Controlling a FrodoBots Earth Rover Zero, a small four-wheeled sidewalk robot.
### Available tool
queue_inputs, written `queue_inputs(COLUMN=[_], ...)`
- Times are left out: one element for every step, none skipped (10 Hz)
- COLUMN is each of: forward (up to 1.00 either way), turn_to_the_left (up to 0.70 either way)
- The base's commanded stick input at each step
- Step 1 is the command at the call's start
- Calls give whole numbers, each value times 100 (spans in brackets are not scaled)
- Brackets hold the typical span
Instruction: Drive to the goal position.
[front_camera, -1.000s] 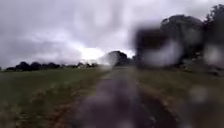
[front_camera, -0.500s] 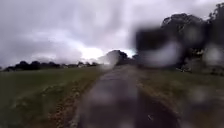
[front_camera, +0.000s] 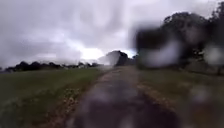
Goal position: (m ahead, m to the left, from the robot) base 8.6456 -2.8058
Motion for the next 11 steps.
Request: queue_inputs(forward=[70, 70, 70, 70, 70, 70, 70, 70, 70, 70, 70], turn_to_the_left=[0, 0, 0, 0, 0, 0, 0, 0, 0, 0, 0])
